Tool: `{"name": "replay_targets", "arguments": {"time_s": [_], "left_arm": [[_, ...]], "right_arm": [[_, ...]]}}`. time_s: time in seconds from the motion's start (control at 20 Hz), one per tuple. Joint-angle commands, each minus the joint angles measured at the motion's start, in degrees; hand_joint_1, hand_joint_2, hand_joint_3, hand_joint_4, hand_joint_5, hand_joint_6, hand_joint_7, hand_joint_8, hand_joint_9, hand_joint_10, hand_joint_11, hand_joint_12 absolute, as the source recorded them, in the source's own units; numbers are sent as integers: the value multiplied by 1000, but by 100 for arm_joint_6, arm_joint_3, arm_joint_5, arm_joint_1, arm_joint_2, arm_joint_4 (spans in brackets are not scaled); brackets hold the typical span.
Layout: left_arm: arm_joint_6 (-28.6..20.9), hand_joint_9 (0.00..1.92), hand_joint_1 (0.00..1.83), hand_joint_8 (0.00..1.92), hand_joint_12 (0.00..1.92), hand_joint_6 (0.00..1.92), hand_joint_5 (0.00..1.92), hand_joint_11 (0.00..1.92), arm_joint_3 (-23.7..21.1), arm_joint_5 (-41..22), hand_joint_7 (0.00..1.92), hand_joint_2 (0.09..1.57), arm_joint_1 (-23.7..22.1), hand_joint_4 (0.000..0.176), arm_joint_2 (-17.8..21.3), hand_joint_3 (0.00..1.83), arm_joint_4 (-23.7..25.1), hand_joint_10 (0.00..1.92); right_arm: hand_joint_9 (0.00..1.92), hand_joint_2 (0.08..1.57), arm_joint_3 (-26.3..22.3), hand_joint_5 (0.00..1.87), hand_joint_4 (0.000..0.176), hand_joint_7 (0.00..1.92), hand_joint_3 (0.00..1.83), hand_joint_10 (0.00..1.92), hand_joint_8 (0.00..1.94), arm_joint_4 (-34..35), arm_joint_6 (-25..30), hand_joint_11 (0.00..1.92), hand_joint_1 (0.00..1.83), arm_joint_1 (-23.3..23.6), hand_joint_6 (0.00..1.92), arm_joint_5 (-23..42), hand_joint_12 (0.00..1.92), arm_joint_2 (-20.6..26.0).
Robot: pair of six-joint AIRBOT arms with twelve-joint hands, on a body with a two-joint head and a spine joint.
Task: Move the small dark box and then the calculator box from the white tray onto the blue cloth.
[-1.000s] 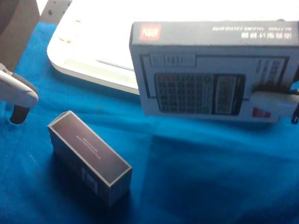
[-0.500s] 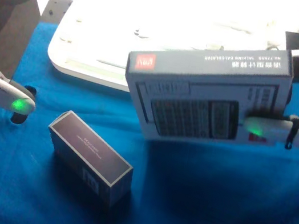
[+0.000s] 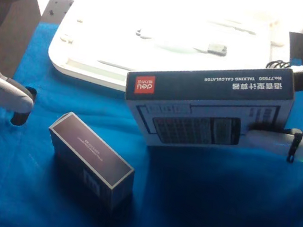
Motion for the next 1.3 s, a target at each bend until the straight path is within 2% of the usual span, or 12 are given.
{"name": "replay_targets", "arguments": {"time_s": [0.0,0.15,0.4,0.55,0.75,0.8,0.85,0.9,0.95,1.0,1.15,1.25], "left_arm": [[-26,10,762,6,0,0,0,0,-13,-694,24,591,-41,176,8,0,-198,4],[-26,3,769,2,0,0,0,0,-20,-704,19,584,-27,176,2,0,-208,0],[-26,1,776,3,0,0,0,0,-21,-722,13,582,-26,167,6,0,-208,0],[-26,0,775,1,0,0,0,0,-22,-720,11,584,-23,176,0,0,-208,0],[-26,11,791,7,0,0,0,0,-22,-721,31,571,-23,176,-3,0,-208,3],[-26,19,765,8,0,0,0,0,-20,-723,37,576,-23,176,-3,0,-209,6],[-26,10,755,4,0,0,0,0,-20,-724,30,583,-23,176,-1,2,-213,2],[-26,18,724,0,2,0,0,6,-19,-724,7,581,-23,176,5,1,-225,4],[-26,10,725,0,2,0,0,4,-19,-724,1,594,-22,176,20,7,-234,1],[-21,0,744,0,0,0,0,0,-19,-750,0,616,-18,176,47,15,-282,0],[40,0,724,0,2,0,0,4,-23,-816,0,643,-5,176,108,22,-401,0],[61,0,687,6,0,0,0,0,-32,-839,16,652,-2,176,140,21,-429,0]], "right_arm": [[831,847,-16,992,0,977,0,529,110,40,50,520,1098,33,6,666,1299,2],[808,853,-37,907,0,944,0,351,4,39,49,455,1060,33,0,669,1283,17],[781,835,-65,680,0,944,1,829,0,30,49,649,1046,33,0,771,1596,32],[675,812,-127,599,4,885,0,682,0,25,33,454,1026,-11,0,900,1459,75],[703,733,-225,262,74,790,0,596,0,8,-26,474,827,-39,0,1127,1312,161],[640,731,-269,149,105,649,0,353,0,-6,-56,410,727,-42,0,1182,1243,204],[618,722,-305,83,117,573,0,188,0,-19,-79,346,690,-42,0,1222,1216,242],[506,728,-376,16,145,461,0,73,0,-30,-126,220,615,-46,0,1297,1177,326],[426,753,-423,2,153,368,8,22,0,-46,-143,122,552,-54,0,1356,1143,414],[93,832,-476,0,175,101,1,7,0,-46,-181,4,673,-59,0,1452,764,524],[27,740,-559,0,176,42,0,5,5,-31,-292,0,709,-58,0,1628,492,774],[4,739,-623,0,176,4,2,0,1,-2,-412,0,706,-57,0,1651,501,958]]}}
